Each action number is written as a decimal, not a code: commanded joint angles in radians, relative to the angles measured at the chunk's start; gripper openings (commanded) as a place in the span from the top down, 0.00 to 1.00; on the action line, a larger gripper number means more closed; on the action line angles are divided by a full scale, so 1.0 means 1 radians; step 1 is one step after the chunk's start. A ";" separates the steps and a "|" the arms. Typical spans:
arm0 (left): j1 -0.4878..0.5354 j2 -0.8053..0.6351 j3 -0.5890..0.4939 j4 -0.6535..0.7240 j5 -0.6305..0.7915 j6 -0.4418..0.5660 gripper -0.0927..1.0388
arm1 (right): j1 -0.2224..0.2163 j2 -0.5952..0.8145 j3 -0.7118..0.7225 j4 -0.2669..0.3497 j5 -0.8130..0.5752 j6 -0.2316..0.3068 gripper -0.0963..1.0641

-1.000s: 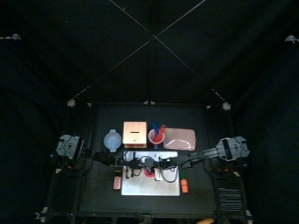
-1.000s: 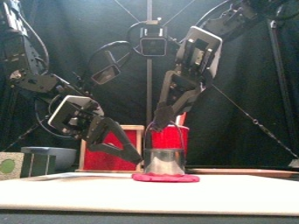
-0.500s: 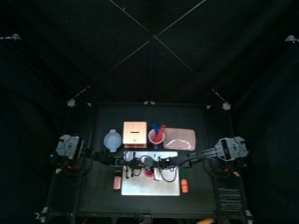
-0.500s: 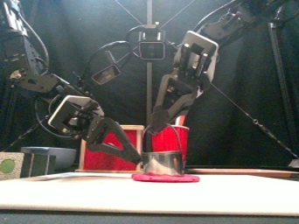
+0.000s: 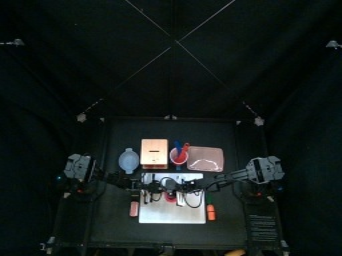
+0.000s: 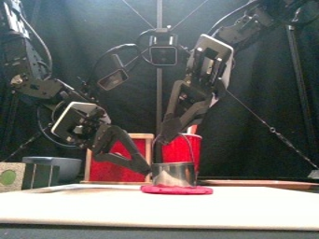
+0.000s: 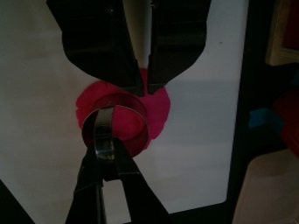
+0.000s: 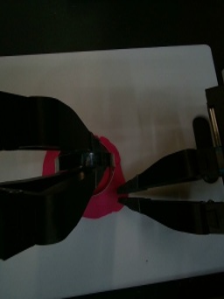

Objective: Get the cutter from the drawer then cut the dough then place the extra dough in the bowl
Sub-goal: Cut the dough

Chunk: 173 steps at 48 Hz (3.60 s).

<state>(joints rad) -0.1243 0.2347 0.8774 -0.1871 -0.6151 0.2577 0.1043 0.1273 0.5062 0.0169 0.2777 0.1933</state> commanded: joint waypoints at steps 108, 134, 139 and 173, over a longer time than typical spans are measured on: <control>-0.132 0.029 -0.028 -0.069 -0.245 -0.061 0.12 | 0.029 -0.077 0.368 0.048 -0.787 -0.002 0.14; -0.123 0.026 -0.020 -0.081 -0.224 -0.057 0.24 | 0.048 -0.034 0.347 0.078 -0.767 -0.002 0.14; -0.123 0.026 -0.018 -0.083 -0.222 -0.057 0.27 | 0.051 -0.034 0.344 0.081 -0.767 -0.002 0.17; -0.120 0.029 -0.026 -0.086 -0.172 -0.052 0.43 | 0.055 -0.029 0.336 0.072 -0.718 -0.008 0.43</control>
<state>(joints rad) -0.2408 0.2761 0.8667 -0.2761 -0.7839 0.2025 0.1580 0.1150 0.8560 0.0890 -0.4433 0.1825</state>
